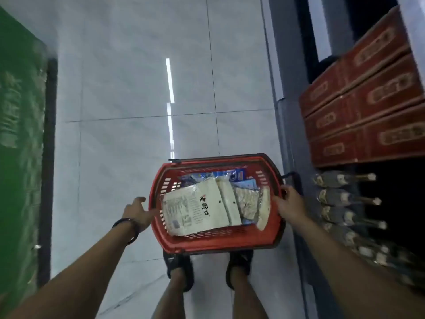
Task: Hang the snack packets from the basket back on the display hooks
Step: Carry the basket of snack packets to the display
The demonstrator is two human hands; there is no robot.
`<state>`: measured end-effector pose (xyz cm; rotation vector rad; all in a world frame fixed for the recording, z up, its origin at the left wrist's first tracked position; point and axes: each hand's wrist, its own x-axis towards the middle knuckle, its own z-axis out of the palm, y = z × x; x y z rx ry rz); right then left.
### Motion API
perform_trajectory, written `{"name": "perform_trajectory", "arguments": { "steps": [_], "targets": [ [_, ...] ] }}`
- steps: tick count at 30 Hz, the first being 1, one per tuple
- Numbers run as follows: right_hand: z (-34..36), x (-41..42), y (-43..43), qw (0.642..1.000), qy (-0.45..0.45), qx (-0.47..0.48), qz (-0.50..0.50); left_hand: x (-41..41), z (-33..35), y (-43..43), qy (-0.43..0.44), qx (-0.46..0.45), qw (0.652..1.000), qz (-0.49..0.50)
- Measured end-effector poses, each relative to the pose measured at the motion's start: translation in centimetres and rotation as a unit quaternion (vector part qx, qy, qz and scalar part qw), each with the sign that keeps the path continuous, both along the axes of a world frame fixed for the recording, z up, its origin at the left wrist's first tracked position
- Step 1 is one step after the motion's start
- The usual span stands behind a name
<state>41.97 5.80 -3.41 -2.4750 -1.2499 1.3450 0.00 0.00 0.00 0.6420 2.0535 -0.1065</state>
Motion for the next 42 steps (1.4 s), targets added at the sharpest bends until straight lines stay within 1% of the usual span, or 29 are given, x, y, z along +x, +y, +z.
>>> {"name": "perform_trajectory", "arguments": {
  "steps": [1, 4, 7, 8, 10, 12, 15, 17, 19, 21, 24, 26, 27, 31, 33, 35, 37, 39, 42],
  "targets": [
    [-1.4, 0.0, 0.5, 1.000, -0.005, 0.004, -0.005, 0.1, -1.3, 0.5, -0.013, 0.005, 1.000, 0.019],
    [-2.9, -0.4, 2.3, 0.997, -0.079, -0.022, -0.012, 0.3, -4.4, 1.6, -0.048, 0.013, 0.995, 0.083],
    [-3.6, 0.1, 3.1, 0.993, -0.089, -0.043, -0.072, 0.0, -7.0, 1.5, -0.025, 0.029, 0.995, 0.092],
    [-3.8, 0.3, 3.0, 0.992, -0.072, -0.067, -0.083, -0.1, -7.5, 1.4, -0.020, 0.028, 0.995, 0.098],
    [-4.4, 0.8, 2.7, 0.990, -0.004, -0.096, -0.107, -0.2, -7.9, 1.3, -0.033, 0.025, 0.991, 0.124],
    [-4.4, 1.1, 2.4, 0.987, 0.041, -0.089, -0.124, -0.4, -7.7, 1.2, -0.055, 0.011, 0.987, 0.153],
    [-2.9, 1.9, 2.4, 0.984, 0.079, -0.077, -0.142, -0.6, -5.9, 0.9, -0.072, 0.000, 0.984, 0.163],
    [-0.4, 2.4, 2.0, 0.982, 0.094, -0.058, -0.156, -0.6, -3.4, 0.4, -0.074, 0.024, 0.983, 0.167],
    [4.0, 2.7, 1.3, 0.979, 0.107, -0.045, -0.170, -0.3, 0.4, -0.1, -0.058, 0.060, 0.982, 0.170],
    [8.5, 3.3, 0.0, 0.975, 0.112, -0.040, -0.190, 0.3, 5.1, -0.5, -0.036, 0.094, 0.982, 0.163],
    [16.9, 3.6, -2.5, 0.972, 0.103, 0.007, -0.210, 1.9, 13.3, -0.7, -0.017, 0.162, 0.975, 0.150],
    [22.8, 4.0, -4.4, 0.970, 0.091, 0.029, -0.222, 3.0, 19.1, -0.7, -0.022, 0.183, 0.972, 0.143],
    [24.4, 4.3, -5.7, 0.968, 0.088, 0.028, -0.234, 3.1, 20.9, -0.8, -0.026, 0.192, 0.971, 0.141],
    [33.6, 4.0, -12.9, 0.950, 0.076, 0.078, -0.291, 3.6, 29.3, -0.4, -0.055, 0.219, 0.971, 0.075],
    [37.5, 3.0, -17.6, 0.933, 0.058, 0.095, -0.343, 3.6, 32.0, -0.4, -0.071, 0.224, 0.972, 0.015],
    [41.3, 1.6, -22.0, 0.907, 0.067, 0.127, -0.397, 4.3, 34.6, -0.1, -0.100, 0.251, 0.962, -0.047],
    [43.1, 0.0, -26.9, 0.872, 0.062, 0.144, -0.465, 4.9, 36.5, 0.0, -0.120, 0.255, 0.953, -0.110],
    [43.7, -1.2, -32.8, 0.838, 0.050, 0.118, -0.531, 5.8, 38.1, -0.5, -0.137, 0.241, 0.946, -0.169],
    [44.3, -3.5, -40.8, 0.750, 0.055, 0.104, -0.651, 8.1, 38.9, -2.0, -0.148, 0.232, 0.924, -0.264]
  ]
}}
